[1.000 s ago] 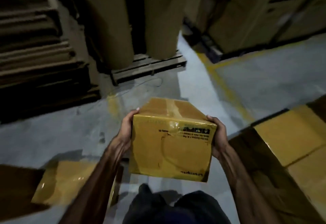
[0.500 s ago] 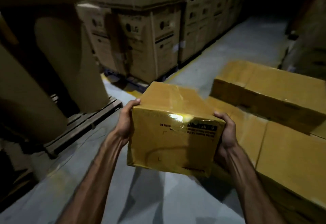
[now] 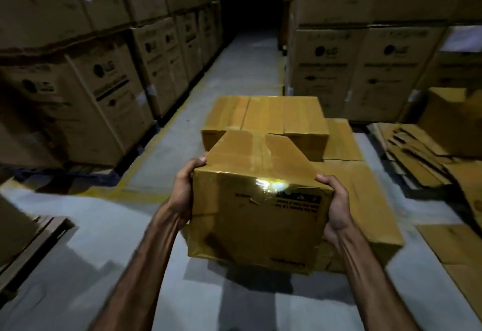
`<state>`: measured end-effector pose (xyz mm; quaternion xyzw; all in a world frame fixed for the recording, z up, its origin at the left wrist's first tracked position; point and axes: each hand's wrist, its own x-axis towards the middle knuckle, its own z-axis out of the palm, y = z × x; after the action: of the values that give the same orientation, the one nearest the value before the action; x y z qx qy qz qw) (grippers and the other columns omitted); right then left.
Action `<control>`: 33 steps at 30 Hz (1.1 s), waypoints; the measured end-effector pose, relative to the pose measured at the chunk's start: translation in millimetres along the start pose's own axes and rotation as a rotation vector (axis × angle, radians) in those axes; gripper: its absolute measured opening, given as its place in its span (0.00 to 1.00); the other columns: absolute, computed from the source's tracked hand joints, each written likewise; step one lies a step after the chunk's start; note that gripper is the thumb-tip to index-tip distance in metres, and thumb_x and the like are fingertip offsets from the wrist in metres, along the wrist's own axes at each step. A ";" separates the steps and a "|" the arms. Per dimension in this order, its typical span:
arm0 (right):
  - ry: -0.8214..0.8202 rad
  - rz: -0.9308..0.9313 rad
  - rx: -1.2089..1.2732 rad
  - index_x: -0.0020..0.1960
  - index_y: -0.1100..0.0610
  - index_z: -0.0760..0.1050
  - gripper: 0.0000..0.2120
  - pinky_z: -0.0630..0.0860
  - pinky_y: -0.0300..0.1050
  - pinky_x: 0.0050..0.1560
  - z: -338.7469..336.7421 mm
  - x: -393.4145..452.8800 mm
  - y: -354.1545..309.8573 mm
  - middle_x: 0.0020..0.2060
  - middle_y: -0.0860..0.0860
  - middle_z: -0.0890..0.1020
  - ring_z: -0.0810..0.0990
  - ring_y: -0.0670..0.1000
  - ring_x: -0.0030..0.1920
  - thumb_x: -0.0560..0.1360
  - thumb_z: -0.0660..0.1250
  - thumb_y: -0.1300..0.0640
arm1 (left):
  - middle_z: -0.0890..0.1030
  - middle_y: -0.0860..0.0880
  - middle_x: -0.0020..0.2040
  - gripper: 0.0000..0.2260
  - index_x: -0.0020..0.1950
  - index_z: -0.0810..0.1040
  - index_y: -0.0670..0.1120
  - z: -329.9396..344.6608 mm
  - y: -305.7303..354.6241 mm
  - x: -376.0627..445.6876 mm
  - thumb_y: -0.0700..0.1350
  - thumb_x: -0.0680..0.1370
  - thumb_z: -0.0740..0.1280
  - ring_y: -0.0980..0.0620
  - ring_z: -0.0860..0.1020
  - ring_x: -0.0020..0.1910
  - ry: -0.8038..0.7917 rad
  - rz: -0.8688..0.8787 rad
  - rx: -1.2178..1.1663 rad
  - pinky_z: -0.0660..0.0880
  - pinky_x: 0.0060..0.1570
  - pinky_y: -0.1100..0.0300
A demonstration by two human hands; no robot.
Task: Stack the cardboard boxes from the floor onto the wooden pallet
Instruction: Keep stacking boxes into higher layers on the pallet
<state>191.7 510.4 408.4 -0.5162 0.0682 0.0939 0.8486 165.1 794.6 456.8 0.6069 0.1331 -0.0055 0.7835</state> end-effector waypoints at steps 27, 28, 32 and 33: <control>0.619 -0.182 0.126 0.48 0.52 0.81 0.11 0.82 0.49 0.37 -295.5 110.8 -163.9 0.37 0.54 0.84 0.83 0.54 0.37 0.82 0.61 0.51 | 0.82 0.41 0.51 0.22 0.64 0.84 0.44 399.5 -109.5 282.0 0.57 0.80 0.64 0.45 0.80 0.43 -0.628 -0.400 0.021 0.75 0.44 0.53; 0.607 -0.180 0.136 0.48 0.53 0.80 0.11 0.82 0.49 0.38 -305.0 112.8 -166.7 0.37 0.54 0.84 0.83 0.55 0.37 0.82 0.61 0.51 | 0.82 0.41 0.49 0.23 0.65 0.83 0.43 410.3 -113.7 285.1 0.58 0.79 0.64 0.45 0.80 0.42 -0.627 -0.406 0.040 0.75 0.44 0.53; 0.598 -0.171 0.140 0.49 0.54 0.79 0.09 0.82 0.47 0.35 -367.3 132.1 -190.6 0.37 0.53 0.84 0.84 0.53 0.36 0.82 0.62 0.51 | 0.84 0.42 0.48 0.25 0.66 0.83 0.44 469.0 -138.3 298.9 0.60 0.77 0.66 0.45 0.81 0.43 -0.557 -0.394 0.085 0.77 0.42 0.55; 0.596 -0.165 0.123 0.50 0.54 0.79 0.09 0.82 0.47 0.34 -385.7 138.9 -199.4 0.37 0.53 0.85 0.84 0.53 0.36 0.82 0.62 0.51 | 0.84 0.42 0.47 0.24 0.66 0.83 0.44 486.3 -142.9 300.1 0.59 0.78 0.65 0.46 0.81 0.43 -0.537 -0.383 0.093 0.77 0.42 0.55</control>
<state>365.4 90.3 374.4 -0.4723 0.2775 -0.1350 0.8256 528.4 339.7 367.4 0.5828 0.0330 -0.3184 0.7469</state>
